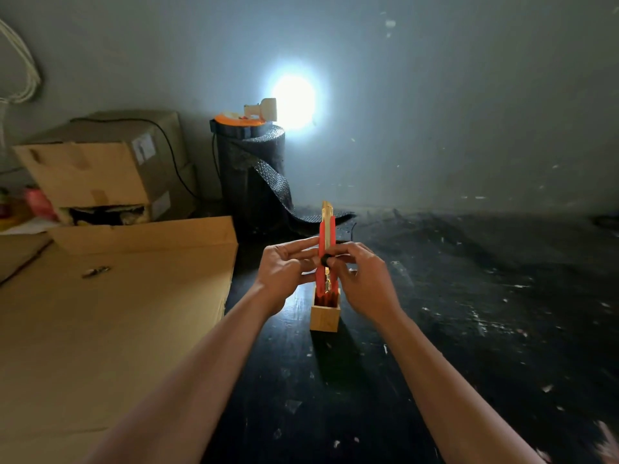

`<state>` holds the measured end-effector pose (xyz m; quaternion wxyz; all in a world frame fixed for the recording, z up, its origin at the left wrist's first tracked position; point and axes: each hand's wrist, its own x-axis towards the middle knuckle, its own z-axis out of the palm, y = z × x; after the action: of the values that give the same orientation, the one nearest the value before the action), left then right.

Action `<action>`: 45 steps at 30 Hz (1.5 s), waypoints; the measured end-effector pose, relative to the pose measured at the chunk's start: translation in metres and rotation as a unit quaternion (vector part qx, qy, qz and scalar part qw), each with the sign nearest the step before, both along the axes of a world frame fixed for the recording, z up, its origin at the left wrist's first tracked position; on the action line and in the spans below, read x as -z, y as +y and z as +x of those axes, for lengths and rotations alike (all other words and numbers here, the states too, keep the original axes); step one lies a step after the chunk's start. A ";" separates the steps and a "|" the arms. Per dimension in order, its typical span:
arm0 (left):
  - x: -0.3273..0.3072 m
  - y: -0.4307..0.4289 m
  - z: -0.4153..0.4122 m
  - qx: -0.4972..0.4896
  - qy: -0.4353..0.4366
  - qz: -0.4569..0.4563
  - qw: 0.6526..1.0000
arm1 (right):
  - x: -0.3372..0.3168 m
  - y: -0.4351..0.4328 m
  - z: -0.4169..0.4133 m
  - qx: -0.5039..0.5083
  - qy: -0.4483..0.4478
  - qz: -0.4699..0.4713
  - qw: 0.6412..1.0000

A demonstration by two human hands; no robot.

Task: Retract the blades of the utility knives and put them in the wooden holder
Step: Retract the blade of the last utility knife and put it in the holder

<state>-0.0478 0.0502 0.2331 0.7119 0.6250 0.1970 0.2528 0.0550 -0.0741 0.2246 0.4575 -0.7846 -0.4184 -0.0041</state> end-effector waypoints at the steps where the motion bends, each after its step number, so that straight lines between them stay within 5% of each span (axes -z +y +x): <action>1: 0.000 0.000 0.000 0.001 0.003 -0.003 1.000 | 0.001 -0.002 -0.001 -0.002 0.008 0.005 1.000; 45: -0.005 -0.013 0.003 -0.015 0.006 0.023 1.000 | 0.014 -0.030 -0.012 -0.062 0.035 0.014 0.997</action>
<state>-0.0451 0.0371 0.2381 0.6921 0.6401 0.2043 0.2639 0.0433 -0.1043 0.2106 0.4824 -0.7501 -0.4500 0.0463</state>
